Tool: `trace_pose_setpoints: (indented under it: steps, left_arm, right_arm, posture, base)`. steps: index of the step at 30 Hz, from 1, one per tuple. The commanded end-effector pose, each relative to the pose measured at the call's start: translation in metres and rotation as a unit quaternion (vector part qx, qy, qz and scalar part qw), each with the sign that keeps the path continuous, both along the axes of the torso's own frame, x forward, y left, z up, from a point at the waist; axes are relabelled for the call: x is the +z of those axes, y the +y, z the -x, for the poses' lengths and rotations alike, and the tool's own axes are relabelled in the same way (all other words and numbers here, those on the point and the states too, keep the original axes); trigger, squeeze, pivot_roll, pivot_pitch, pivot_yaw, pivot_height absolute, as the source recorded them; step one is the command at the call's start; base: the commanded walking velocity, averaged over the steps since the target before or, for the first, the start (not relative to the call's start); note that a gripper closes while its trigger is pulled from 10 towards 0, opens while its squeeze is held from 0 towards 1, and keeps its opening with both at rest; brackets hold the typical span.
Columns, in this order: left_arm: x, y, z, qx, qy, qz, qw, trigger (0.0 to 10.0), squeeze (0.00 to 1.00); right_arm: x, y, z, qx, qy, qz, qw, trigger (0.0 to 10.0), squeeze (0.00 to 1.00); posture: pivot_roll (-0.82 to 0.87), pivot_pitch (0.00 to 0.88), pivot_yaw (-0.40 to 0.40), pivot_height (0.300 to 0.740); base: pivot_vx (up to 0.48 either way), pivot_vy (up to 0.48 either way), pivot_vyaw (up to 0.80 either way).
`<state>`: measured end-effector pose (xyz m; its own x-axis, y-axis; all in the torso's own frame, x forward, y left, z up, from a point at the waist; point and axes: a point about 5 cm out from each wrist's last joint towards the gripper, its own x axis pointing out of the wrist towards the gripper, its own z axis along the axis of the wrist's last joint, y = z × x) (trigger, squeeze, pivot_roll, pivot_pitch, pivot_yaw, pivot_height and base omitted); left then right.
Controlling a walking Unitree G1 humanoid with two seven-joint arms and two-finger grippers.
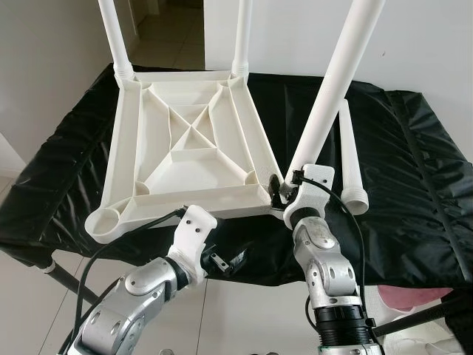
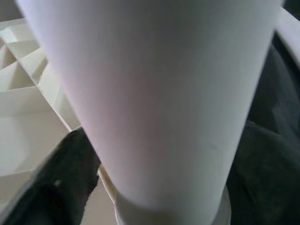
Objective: Building children table
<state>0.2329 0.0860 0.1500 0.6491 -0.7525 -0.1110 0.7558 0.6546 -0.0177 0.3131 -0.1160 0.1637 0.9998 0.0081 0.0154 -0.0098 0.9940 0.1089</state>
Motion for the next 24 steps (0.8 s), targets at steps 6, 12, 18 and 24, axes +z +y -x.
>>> trace_pose_setpoints:
  steps: [6,12,18,24]
  left_arm:
    - [-0.001,0.0,0.0,-0.004,-0.004,-0.003,1.0,10.0,0.0]
    - [-0.001,0.0,-0.002,0.005,-0.009,0.0,1.0,10.0,0.0]
    - [0.002,0.003,-0.005,0.015,-0.014,0.003,1.0,10.0,0.0]
    - [0.009,0.017,-0.022,0.062,-0.041,-0.008,0.997,10.0,0.0]
  right_arm:
    - [0.001,-0.015,0.0,0.017,-0.008,0.011,1.0,10.0,1.0]
    - [-0.004,-0.021,0.016,0.024,-0.02,0.017,0.999,10.0,0.0]
    - [-0.01,-0.019,0.031,0.036,-0.024,0.004,0.999,10.0,0.0]
    - [-0.02,-0.021,0.046,0.057,-0.021,0.01,0.998,10.0,0.0]
  posture:
    - [0.02,0.108,-0.038,0.74]
    - [0.01,0.117,-0.042,0.74]
    - [0.01,0.12,-0.042,0.74]
    - [0.0,0.111,-0.031,0.74]
  base:
    - [0.0,0.0,0.0]
    - [0.0,0.0,0.0]
    - [0.0,0.0,0.0]
    - [0.0,0.0,0.0]
